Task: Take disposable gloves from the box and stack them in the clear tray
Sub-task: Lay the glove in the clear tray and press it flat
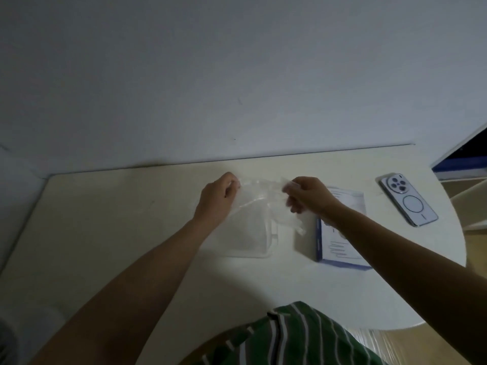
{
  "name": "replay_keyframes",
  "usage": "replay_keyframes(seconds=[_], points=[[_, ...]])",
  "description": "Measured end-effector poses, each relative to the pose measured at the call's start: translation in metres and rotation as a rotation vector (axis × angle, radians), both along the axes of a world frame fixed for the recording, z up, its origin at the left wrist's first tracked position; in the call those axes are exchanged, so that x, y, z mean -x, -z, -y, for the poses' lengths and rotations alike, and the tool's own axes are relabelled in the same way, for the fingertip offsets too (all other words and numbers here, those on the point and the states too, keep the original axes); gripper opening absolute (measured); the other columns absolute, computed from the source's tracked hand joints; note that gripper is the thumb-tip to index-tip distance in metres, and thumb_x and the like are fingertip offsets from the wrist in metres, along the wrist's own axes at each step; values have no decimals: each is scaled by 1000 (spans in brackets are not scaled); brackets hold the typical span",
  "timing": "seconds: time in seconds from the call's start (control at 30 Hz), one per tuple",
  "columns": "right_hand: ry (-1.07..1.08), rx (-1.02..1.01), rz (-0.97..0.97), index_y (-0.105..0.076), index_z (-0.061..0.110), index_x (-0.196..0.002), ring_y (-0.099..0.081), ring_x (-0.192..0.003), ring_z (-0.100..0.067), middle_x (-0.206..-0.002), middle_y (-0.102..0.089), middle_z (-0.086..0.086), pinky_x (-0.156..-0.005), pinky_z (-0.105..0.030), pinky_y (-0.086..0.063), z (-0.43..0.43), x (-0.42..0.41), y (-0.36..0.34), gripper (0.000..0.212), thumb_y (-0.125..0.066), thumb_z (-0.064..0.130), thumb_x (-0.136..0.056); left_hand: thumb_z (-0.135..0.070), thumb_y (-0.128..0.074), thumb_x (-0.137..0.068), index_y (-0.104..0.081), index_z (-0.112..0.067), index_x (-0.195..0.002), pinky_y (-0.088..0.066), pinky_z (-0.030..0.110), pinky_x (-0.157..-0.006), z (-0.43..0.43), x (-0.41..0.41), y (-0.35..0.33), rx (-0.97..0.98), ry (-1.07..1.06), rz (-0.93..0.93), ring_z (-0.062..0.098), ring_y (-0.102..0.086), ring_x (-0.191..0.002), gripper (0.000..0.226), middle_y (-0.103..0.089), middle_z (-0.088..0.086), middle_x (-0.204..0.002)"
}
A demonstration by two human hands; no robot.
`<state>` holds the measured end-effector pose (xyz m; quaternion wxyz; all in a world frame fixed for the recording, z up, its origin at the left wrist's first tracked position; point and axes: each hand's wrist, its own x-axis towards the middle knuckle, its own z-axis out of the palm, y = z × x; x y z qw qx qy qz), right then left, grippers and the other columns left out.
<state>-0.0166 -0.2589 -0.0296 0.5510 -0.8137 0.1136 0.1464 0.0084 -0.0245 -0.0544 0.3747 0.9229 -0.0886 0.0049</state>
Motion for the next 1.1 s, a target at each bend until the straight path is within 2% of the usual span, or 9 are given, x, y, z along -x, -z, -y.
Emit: replay_keyframes(seconds=[0.07, 0.13, 0.23, 0.37, 0.57, 0.7, 0.8, 0.87, 1.1], points=[[-5, 277, 148, -59, 6, -116, -63, -81, -22, -95, -67, -9, -75, -36, -53, -13, -2, 1, 25, -61, 18, -94, -27, -40, -102, -58, -13, -98, -48, 38, -67, -21, 2, 2, -122, -14, 33, 31, -62, -76, 23, -67, 10, -80], [-90, 570, 491, -56, 11, -123, -54, -104, -22, -115, -58, -8, -89, -34, -47, -27, -1, 0, 37, -67, 20, -89, -29, -35, -103, -55, -11, -103, -48, 42, -66, -35, 5, 2, -244, -9, 59, 37, -61, -75, 27, -66, 16, -79], [-342, 611, 834, -63, 16, -112, -54, -102, -21, -112, -59, -4, -86, -32, -44, -55, -2, -6, 27, -67, 16, -86, -30, -34, -103, -53, -12, -105, -47, 41, -65, -47, 6, 0, -328, -7, 43, 36, -60, -74, 26, -66, 17, -80], [-729, 639, 518, -57, 22, -128, -60, -99, -16, -123, -55, 0, -83, -34, -53, -95, -2, 14, 35, -59, 17, -93, -20, -34, -102, -47, -12, -106, -46, 39, -60, -57, 3, 3, -525, 31, 21, 32, -60, -70, 16, -64, 12, -81], [-844, 805, 233, -33, 23, -147, -57, -103, -22, -130, -46, -8, -86, -33, -52, -121, -7, 48, 64, -64, 24, -91, 1, -46, -88, -46, -11, -119, -44, 32, -66, -55, 6, 11, -801, 69, 85, 27, -56, -89, 33, -52, 11, -108], [-889, 834, 166, -29, 17, -150, -52, -109, -24, -132, -43, -12, -91, -34, -50, -133, -8, 60, 72, -67, 24, -88, 0, -54, -75, -55, -11, -98, -40, 30, -61, -44, 9, 13, -769, 249, 248, 25, -56, -80, 26, -55, 9, -96], [-882, 845, 137, -28, 11, -149, -49, -116, -28, -135, -40, -14, -95, -36, -48, -137, -11, 65, 76, -70, 23, -86, -12, -61, -83, -50, -11, -110, -44, 32, -68, -45, 6, 26, -585, 331, -143, 29, -60, -93, 29, -55, 9, -108], [-867, 871, 130, -33, 11, -145, -46, -121, -28, -137, -38, -13, -97, -37, -47, -136, -12, 66, 75, -73, 25, -83, -26, -74, -78, -41, -9, -126, -47, 37, -85, -52, 5, 36, -620, 361, -391, 31, -52, -113, 60, -45, 12, -126], [-951, 1017, 50, -23, 5, -145, -32, -132, -32, -148, -22, -17, -103, -38, -42, -132, -10, 70, 93, -79, 32, -76, -32, -78, -74, -17, -1, -144, -39, 41, -105, -60, 4, 55, -797, 391, -421, 38, -28, -132, 98, -12, 25, -149]])
